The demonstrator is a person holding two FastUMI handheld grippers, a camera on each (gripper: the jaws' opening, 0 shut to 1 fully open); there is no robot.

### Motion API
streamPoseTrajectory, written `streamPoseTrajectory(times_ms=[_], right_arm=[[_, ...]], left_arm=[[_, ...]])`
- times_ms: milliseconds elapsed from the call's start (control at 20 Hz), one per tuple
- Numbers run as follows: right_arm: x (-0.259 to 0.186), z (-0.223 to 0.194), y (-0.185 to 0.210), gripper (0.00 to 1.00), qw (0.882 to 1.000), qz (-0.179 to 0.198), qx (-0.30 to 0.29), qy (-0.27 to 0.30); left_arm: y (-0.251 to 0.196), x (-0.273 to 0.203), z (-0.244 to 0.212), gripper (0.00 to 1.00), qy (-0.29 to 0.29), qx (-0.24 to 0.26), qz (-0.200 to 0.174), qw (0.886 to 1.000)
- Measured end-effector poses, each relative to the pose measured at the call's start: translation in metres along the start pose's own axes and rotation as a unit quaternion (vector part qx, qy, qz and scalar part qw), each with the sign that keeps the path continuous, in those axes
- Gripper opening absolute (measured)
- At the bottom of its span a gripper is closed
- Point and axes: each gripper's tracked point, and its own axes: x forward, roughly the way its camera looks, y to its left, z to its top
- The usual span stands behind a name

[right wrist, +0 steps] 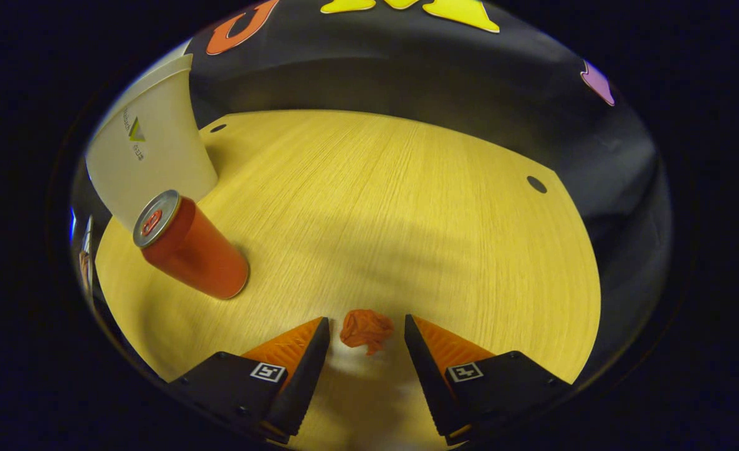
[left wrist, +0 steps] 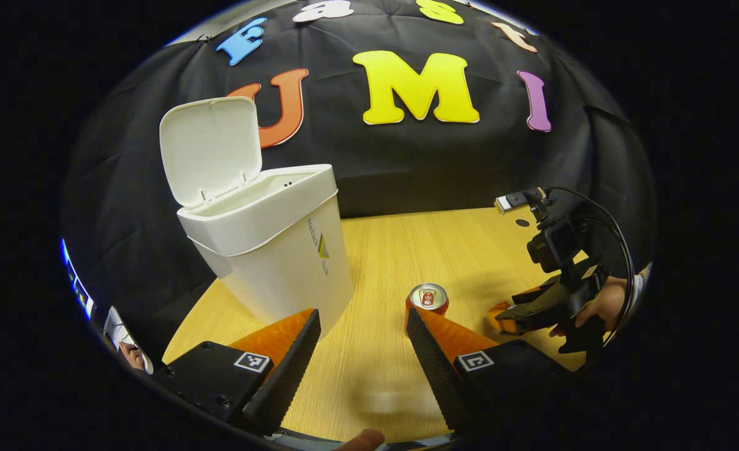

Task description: Press the lid of the desktop garbage bin to open it, pick up the crumpled paper on the desktop and throw it into the bin, then pick up the pop can on the desktop and drop it into the bin, and finally close the garbage bin lid.

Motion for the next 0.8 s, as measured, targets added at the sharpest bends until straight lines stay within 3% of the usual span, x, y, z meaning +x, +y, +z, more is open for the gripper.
streamPoseTrajectory(times_ms=[50,200,300,400,600,650,800], right_arm=[[0.001,0.002,0.001,0.81,1.0,0.001,-0.003,0.002],[0.008,-0.002,0.003,0.66,1.0,0.005,0.003,0.016],[0.008,-0.001,0.003,0.65,1.0,0.012,0.006,0.022],[0.01,0.0,0.007,0.44,1.0,0.018,0.01,0.023],[0.012,0.002,0.011,0.46,0.999,0.031,0.023,0.026],[0.012,0.003,0.01,0.23,0.999,0.032,0.029,0.027],[0.005,0.004,0.008,0.2,0.998,0.03,0.041,0.02]], left_arm=[[0.001,0.0,-0.001,0.93,0.001,-0.001,0.002,1.0],[0.003,-0.001,-0.001,0.93,0.0,-0.001,0.004,1.0],[0.006,-0.003,-0.001,0.93,0.0,0.001,0.007,1.0],[0.008,-0.004,-0.002,0.93,0.002,0.002,0.01,1.0],[0.012,-0.008,-0.005,0.93,0.005,0.008,0.014,1.0],[0.013,-0.01,-0.005,0.93,0.005,0.01,0.015,1.0],[0.014,-0.014,-0.001,0.93,-0.001,0.018,0.015,1.0]])
